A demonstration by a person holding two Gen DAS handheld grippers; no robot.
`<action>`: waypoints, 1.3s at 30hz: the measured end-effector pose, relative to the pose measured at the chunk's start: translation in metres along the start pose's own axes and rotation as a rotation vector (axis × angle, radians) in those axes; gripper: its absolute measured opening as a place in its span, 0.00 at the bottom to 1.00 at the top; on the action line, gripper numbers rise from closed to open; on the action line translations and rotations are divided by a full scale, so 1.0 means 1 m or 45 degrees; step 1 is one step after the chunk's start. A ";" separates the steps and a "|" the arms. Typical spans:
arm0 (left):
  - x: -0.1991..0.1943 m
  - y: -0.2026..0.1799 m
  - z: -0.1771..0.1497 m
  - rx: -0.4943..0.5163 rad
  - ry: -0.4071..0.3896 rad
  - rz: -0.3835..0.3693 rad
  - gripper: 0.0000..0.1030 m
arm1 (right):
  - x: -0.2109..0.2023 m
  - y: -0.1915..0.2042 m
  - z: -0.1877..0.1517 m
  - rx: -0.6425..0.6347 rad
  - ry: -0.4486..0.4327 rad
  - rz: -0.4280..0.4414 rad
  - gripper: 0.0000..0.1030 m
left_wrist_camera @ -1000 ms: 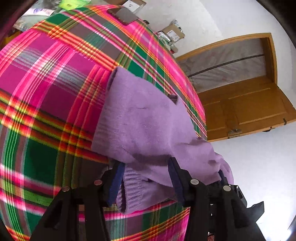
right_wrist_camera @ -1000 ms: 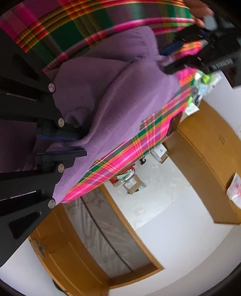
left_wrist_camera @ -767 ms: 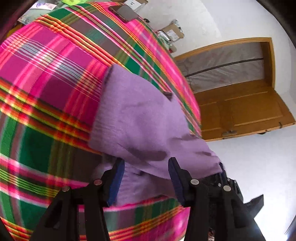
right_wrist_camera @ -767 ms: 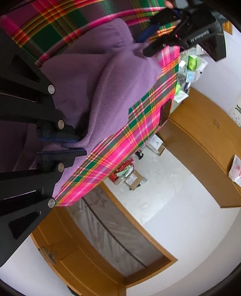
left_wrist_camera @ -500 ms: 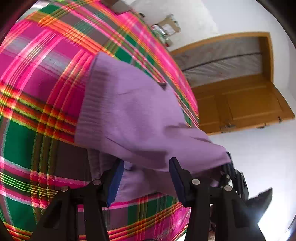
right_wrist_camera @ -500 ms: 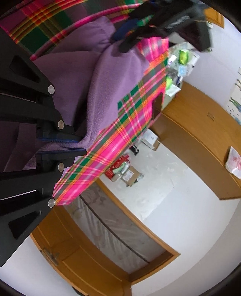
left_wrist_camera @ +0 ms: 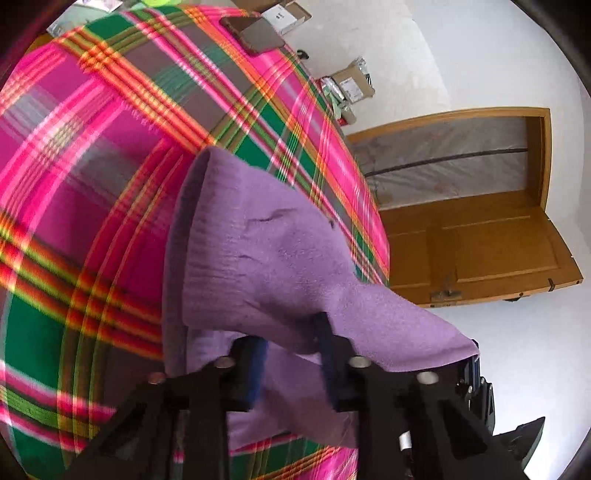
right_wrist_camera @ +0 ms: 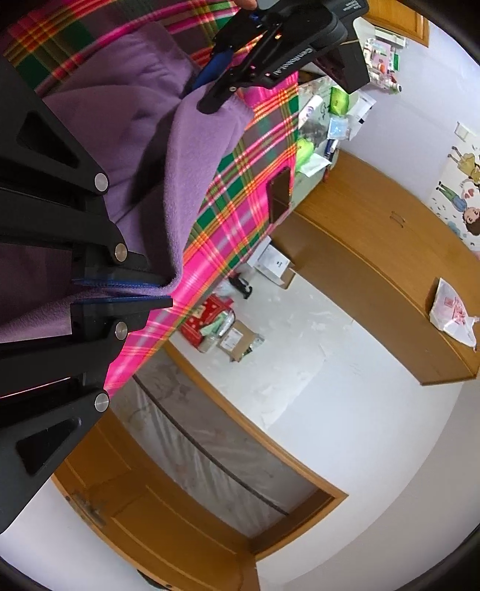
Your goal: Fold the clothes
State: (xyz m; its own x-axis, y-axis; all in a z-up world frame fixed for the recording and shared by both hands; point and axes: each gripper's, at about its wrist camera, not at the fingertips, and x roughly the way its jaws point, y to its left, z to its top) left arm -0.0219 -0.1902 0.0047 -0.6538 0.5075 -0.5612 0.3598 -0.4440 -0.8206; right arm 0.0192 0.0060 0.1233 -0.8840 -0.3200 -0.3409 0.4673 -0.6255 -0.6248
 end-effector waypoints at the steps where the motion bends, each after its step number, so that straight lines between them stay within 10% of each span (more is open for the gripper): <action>1: -0.002 -0.002 0.003 0.009 -0.022 -0.001 0.16 | 0.002 0.000 0.002 -0.003 -0.002 -0.001 0.04; 28: -0.014 -0.040 0.100 0.250 -0.274 0.143 0.03 | 0.128 -0.023 0.062 0.136 0.115 0.004 0.02; 39: 0.001 -0.030 0.122 0.230 -0.296 0.212 0.03 | 0.137 -0.015 0.056 0.129 0.168 0.249 0.04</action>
State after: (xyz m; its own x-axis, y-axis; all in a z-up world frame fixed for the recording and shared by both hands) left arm -0.1144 -0.2664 0.0425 -0.7378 0.2441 -0.6294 0.3645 -0.6407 -0.6758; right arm -0.1094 -0.0682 0.1251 -0.7645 -0.3501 -0.5413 0.6196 -0.6309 -0.4669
